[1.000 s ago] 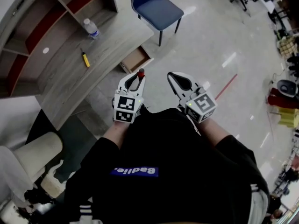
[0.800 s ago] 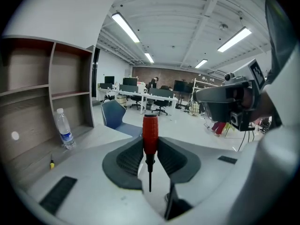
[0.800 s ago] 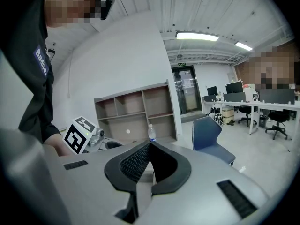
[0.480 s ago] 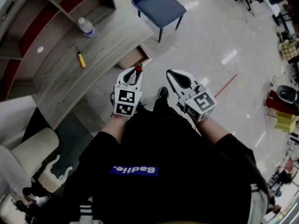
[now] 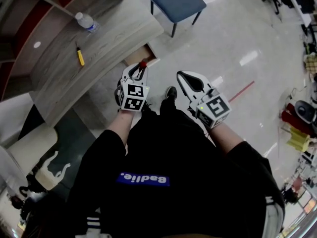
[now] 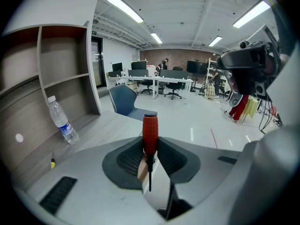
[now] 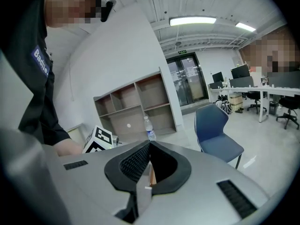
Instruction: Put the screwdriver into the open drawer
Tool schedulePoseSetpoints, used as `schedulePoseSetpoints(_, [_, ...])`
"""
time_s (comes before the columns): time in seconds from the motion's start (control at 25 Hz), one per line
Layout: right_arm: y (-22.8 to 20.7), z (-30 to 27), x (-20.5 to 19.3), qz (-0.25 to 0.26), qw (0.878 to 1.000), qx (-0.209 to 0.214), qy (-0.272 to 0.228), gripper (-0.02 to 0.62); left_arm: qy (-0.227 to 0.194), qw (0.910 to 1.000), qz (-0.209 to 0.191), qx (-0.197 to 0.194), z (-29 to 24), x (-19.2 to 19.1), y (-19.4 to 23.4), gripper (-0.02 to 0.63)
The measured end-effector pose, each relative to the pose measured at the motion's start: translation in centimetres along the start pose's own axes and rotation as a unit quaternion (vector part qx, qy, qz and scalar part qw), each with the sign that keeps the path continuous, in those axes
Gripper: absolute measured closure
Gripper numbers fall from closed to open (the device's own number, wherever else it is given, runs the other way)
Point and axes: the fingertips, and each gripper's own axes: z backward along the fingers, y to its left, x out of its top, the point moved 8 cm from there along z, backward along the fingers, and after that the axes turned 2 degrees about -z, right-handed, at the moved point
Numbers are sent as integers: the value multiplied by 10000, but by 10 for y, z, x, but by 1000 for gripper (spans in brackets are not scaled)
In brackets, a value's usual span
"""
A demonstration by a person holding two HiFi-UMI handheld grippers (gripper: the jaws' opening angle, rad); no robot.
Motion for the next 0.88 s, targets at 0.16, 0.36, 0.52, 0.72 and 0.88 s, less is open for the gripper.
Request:
schedulePoseSetpoints(0.16, [-16,-5,-8,-98,9999,82,86,566,351,9993,4,157,-26,-18,5,514])
schedulePoseSetpoints(0.36, [-34,-2,-15,-131,9996,137,224,566,539,9982,-6,260,-58,-30,7,514])
schedulePoseSetpoints(0.52, [-45,3,-22,-162,9992,137,339,567,740,9966,-75,365,-86,-41,11,514])
schedulePoseSetpoints(0.72, [-59,8,-33,-248,9984,99,496,566,1054,9936,-31,413,-116,-59,13,514])
schedulePoseSetpoints(0.88, [-66,9,-37,-306,9980,88,555,566,1276,9908,-19,451,-137,-73,14,514])
